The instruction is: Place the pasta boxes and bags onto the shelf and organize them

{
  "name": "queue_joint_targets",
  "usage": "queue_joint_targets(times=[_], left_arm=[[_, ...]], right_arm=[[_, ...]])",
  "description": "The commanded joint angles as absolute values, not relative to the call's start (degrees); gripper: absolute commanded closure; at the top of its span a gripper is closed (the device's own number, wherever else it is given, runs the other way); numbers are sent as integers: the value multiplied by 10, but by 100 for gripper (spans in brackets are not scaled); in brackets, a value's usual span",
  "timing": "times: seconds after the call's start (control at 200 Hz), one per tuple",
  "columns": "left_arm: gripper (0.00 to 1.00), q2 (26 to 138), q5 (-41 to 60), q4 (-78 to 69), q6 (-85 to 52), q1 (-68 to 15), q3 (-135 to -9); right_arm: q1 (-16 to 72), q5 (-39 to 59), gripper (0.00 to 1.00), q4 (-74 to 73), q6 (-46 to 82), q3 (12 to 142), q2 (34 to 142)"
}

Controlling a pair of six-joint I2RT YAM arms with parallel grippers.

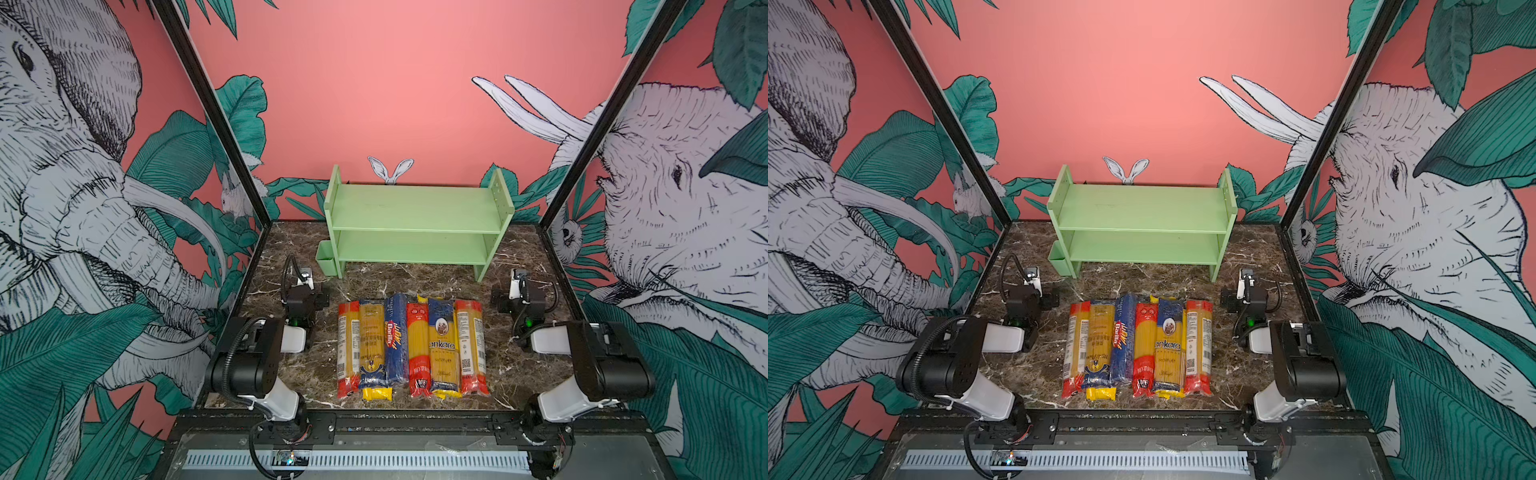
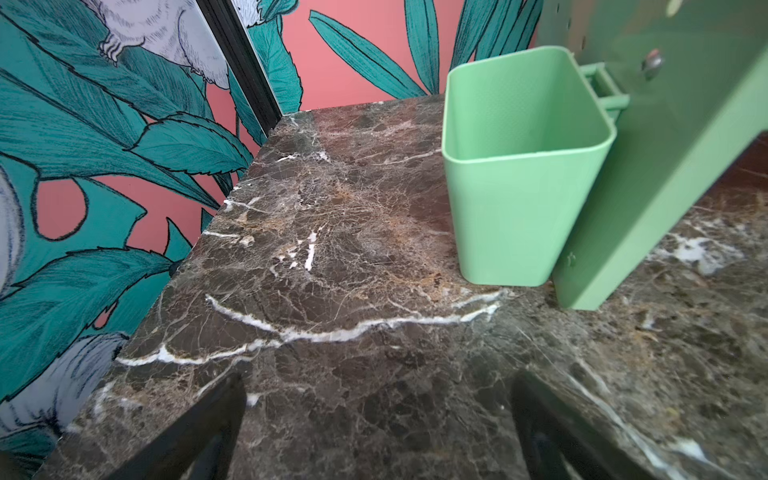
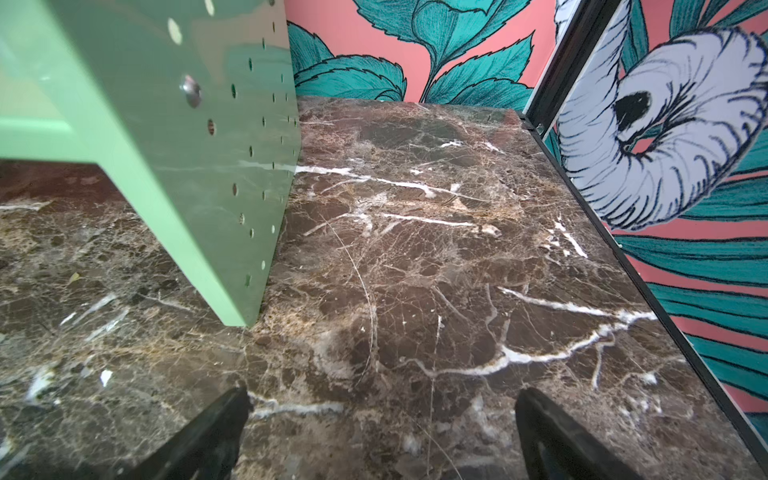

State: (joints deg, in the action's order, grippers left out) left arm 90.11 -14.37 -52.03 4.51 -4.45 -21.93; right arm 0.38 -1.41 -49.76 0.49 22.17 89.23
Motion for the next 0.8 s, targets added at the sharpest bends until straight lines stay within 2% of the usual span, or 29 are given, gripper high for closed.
queue_joint_targets(times=[0.0, 0.795], left_arm=[[0, 889, -145, -519, 46, -45, -223], [0, 890, -145, -519, 46, -46, -225]], right_arm=[[6, -10, 1, -514, -2, 228, 887], [4, -7, 1, -512, -2, 230, 888]])
